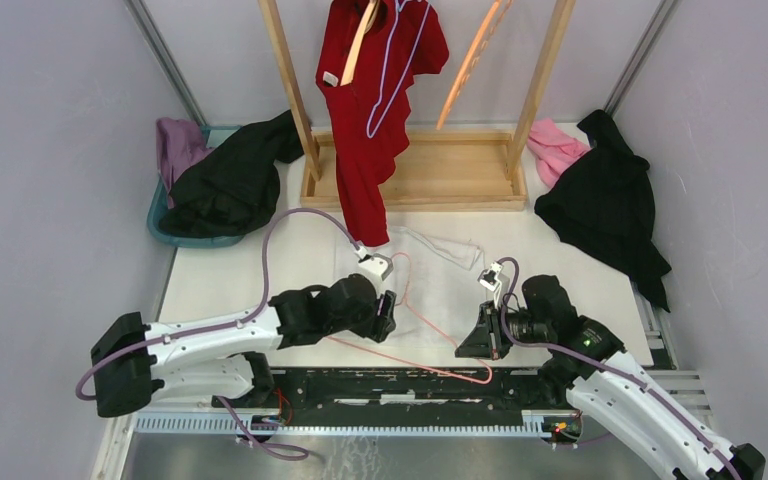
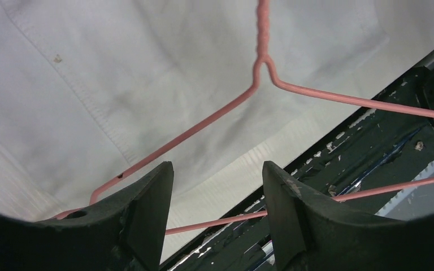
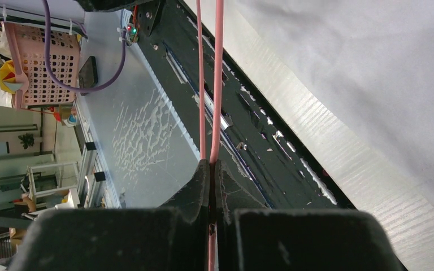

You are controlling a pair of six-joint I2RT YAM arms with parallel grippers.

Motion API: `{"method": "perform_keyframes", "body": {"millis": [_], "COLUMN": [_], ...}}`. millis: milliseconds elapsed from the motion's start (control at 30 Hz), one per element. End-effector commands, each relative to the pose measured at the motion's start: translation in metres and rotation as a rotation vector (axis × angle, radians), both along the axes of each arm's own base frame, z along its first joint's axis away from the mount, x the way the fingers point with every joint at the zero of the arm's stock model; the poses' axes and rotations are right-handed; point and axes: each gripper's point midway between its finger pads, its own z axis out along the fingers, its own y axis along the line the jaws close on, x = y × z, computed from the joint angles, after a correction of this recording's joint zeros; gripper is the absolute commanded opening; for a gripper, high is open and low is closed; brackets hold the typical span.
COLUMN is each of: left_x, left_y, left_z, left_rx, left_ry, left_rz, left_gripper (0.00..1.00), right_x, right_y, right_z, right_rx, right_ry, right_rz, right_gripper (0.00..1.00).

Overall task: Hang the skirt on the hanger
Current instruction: Hang the skirt on the hanger.

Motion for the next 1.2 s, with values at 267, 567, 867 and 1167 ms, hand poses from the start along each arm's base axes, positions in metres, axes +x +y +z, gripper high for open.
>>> {"method": "perform_keyframes", "body": {"millis": [267, 567, 867, 1167], "left_x": [0.012, 0.039, 0.051, 0.059], "left_y": [-0.032, -0.056, -0.058, -0.072], "left_z": [0.099, 0.071, 0.059, 0.050], "left_rx": [-0.199, -0.001, 0.056, 0.042], "left_ry": [-0.207, -0.182, -0.188, -0.176], "left_rz": [-0.006, 0.075, 0.128, 0.129], "left_gripper": [0.80, 0.88, 0.86, 0.65], "right_x": [0.003, 0.002, 0.002, 0.000], "right_y": [0.000, 0.000, 0.000, -0.001], "right_z": [0.005, 0.007, 0.009, 0.010], "right_rx": [0.000, 0.009, 0.017, 0.025], "right_ry": [-0.019, -0.030, -0.037, -0.043], "right_rz": [-0.011, -0.009, -0.005, -0.003], "right_gripper": [0.01, 0.01, 0.01, 0.01]}}
